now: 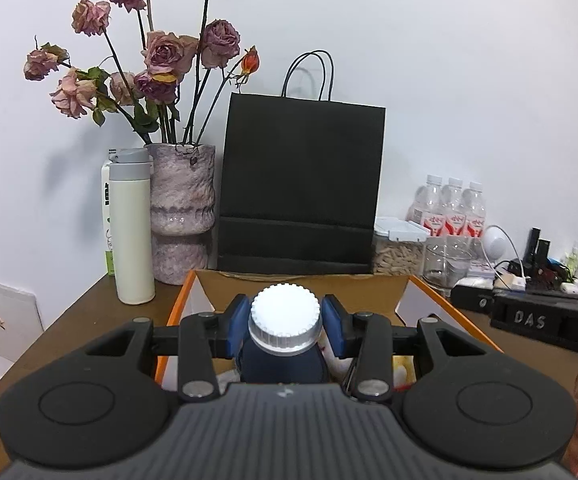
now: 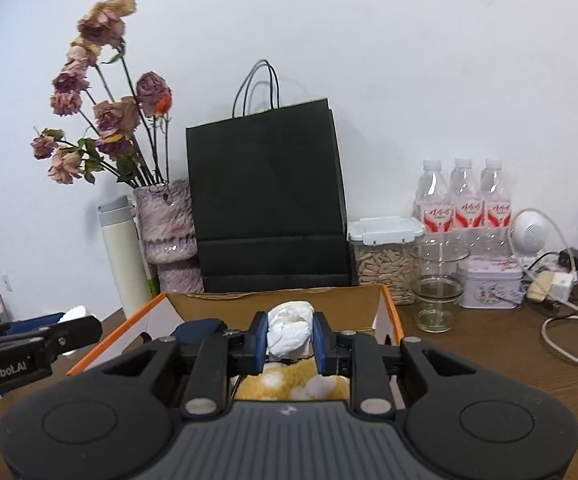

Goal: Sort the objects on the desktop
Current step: 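Lower tissue and bottle cap into the box and open both tools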

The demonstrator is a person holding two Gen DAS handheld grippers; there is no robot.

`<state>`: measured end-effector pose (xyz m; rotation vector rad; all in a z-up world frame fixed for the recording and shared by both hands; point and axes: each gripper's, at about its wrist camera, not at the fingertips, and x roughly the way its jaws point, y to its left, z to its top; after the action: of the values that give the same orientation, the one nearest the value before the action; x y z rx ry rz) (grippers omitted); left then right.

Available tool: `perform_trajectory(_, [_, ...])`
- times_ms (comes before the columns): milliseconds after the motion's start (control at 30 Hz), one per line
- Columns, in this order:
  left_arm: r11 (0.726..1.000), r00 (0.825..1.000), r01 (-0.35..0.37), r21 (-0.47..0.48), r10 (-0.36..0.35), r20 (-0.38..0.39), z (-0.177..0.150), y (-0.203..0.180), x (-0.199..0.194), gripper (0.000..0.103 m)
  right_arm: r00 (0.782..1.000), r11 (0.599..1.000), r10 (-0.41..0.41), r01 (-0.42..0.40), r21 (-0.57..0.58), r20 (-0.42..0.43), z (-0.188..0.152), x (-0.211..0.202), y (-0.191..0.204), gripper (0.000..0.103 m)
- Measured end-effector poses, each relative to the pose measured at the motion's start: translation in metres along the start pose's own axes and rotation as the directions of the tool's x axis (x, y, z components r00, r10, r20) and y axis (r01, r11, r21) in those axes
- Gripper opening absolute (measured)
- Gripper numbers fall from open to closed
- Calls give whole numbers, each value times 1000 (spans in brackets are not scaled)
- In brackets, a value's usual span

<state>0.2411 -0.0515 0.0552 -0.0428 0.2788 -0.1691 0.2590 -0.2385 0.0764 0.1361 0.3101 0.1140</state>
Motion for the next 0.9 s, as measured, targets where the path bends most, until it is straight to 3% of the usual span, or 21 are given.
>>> perform_trajectory(500, [998, 997, -63, 32, 64, -37, 4, 12, 82, 41, 993, 999, -46, 44, -21, -107, -8, 88, -21, 21])
perform_trajectory(900, [996, 990, -80, 27, 83, -113, -4, 30, 121, 41, 989, 995, -61, 50, -81, -135, -14, 117, -20, 21])
